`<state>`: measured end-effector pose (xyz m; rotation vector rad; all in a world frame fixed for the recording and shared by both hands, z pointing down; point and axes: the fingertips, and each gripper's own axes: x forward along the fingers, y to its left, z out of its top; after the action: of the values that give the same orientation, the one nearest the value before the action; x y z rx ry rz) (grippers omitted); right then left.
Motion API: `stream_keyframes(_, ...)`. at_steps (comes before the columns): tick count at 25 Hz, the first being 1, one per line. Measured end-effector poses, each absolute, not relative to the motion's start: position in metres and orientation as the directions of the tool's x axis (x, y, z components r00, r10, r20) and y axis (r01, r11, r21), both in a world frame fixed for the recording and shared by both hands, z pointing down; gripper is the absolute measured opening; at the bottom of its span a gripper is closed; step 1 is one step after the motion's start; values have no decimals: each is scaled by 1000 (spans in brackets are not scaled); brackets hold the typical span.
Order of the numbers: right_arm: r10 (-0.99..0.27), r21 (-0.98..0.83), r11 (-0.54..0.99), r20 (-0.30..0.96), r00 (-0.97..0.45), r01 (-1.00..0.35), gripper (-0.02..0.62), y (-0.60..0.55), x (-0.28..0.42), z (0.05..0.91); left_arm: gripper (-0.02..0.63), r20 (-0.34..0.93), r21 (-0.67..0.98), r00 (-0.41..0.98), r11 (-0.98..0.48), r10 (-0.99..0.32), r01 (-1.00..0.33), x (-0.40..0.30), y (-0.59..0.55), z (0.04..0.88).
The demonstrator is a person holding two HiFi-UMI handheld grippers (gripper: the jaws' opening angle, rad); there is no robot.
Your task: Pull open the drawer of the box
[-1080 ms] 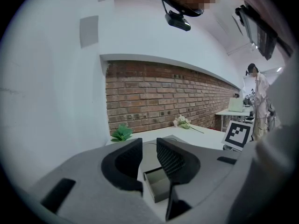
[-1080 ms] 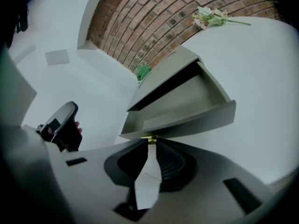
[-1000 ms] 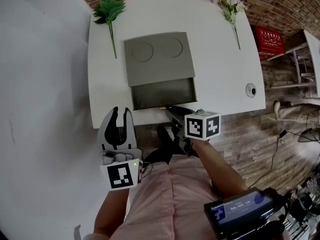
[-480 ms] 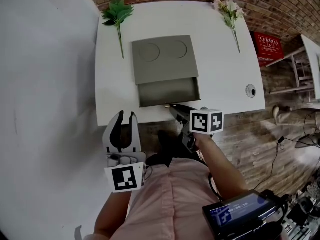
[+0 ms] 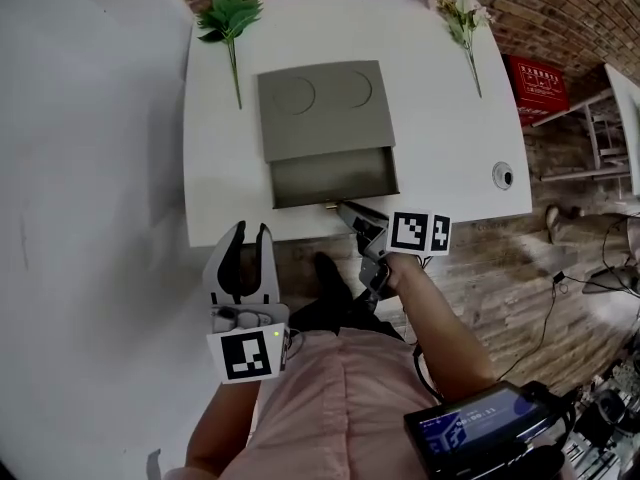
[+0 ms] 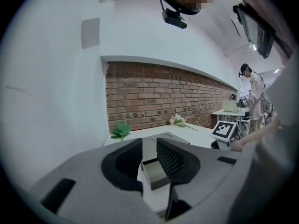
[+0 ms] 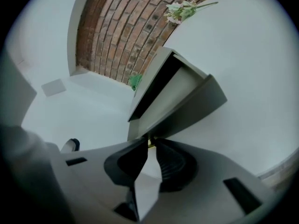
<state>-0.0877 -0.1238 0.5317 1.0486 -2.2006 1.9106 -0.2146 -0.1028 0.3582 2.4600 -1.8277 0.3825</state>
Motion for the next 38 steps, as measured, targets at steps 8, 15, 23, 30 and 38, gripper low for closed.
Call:
stream_keyframes(8, -461, -866, 2, 443, -769, -500, 49, -124, -85, 534, 94, 233, -110, 259, -290, -937, -951, -210, -95, 360)
stream_keyframes(15, -458, -864, 2, 447, -769, -503, 48, -117, -84, 533, 94, 234, -107, 239, -269, -943, -957, -213, -87, 355)
stream_keyframes(23, -453, -861, 2, 452, -769, -508, 48, -107, -83, 534, 94, 233, -95, 239, -267, -943, -959, -209, -78, 353)
stream_keyframes(30, -447, -861, -1, 456, -770, -509, 48, -94, -82, 534, 94, 211, -126, 231, -261, -950, -957, -213, -68, 349)
stream_keyframes(38, -445, -861, 4, 453, -772, -508, 48, -82, -81, 535, 94, 209, -119, 231, -259, -950, -958, -208, -57, 348)
